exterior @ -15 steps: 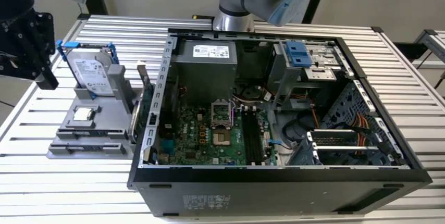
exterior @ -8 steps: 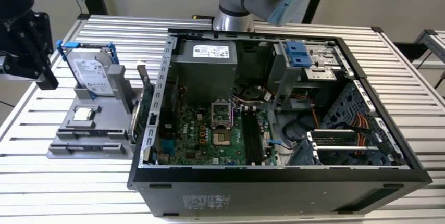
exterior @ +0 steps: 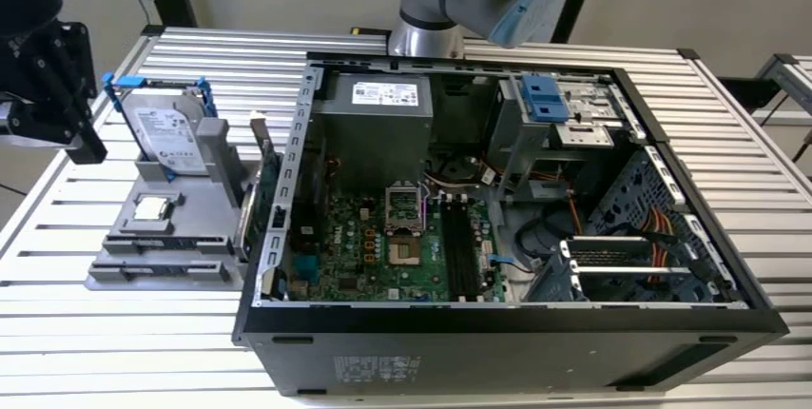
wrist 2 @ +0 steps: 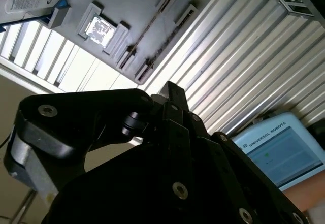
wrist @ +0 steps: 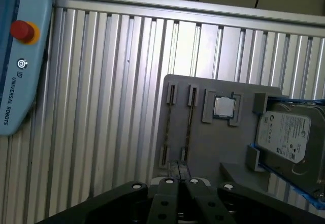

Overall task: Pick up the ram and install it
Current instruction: 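Pick up the ram and move it above insertion slot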

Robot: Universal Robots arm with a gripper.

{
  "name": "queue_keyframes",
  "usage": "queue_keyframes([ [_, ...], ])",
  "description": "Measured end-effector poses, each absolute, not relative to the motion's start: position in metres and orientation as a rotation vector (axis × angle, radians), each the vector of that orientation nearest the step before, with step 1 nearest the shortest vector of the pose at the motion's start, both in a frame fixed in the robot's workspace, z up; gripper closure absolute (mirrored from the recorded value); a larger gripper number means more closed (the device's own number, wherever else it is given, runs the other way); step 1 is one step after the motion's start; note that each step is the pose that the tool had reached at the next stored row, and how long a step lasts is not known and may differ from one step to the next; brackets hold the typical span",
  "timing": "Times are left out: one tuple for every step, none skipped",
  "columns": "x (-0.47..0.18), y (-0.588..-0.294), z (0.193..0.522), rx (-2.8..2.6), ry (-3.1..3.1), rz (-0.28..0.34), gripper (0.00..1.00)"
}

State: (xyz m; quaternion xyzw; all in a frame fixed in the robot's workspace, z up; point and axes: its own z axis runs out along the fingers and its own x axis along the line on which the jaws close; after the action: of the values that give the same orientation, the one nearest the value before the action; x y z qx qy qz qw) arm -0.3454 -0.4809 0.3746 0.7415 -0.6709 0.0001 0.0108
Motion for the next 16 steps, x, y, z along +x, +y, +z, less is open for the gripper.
queue_keyframes([
  [-0.3455,-0.4809,0.3745,2.311,-2.098,-0.001,1.00],
  [-0.3455,-0.4809,0.3745,2.308,-2.103,-0.004,1.00],
  [-0.3455,-0.4809,0.3744,2.305,-2.109,-0.006,1.00],
  [-0.3455,-0.4809,0.3744,2.303,-2.116,-0.010,1.00],
  [-0.3455,-0.4809,0.3744,2.302,-2.123,-0.017,1.00],
  [-0.3455,-0.4809,0.3744,2.301,-2.131,-0.023,1.00],
  [-0.3455,-0.4810,0.3744,2.299,-2.138,-0.028,1.00],
  [-0.3455,-0.4811,0.3744,2.296,-2.144,-0.031,1.00],
  [-0.3455,-0.4811,0.3744,2.290,-2.151,-0.032,1.00],
  [-0.3455,-0.4811,0.3744,2.282,-2.161,-0.032,1.00],
  [-0.3454,-0.4812,0.3743,2.272,-2.172,-0.033,1.00],
  [-0.3455,-0.4813,0.3743,2.263,-2.182,-0.033,1.00],
  [-0.3455,-0.4813,0.3743,2.255,-2.191,-0.034,1.00],
  [-0.3455,-0.4817,0.3743,2.249,-2.197,-0.034,1.00],
  [-0.3455,-0.4821,0.3742,2.247,-2.198,-0.034,1.00],
  [-0.3455,-0.4822,0.3743,2.247,-2.199,-0.034,1.00],
])
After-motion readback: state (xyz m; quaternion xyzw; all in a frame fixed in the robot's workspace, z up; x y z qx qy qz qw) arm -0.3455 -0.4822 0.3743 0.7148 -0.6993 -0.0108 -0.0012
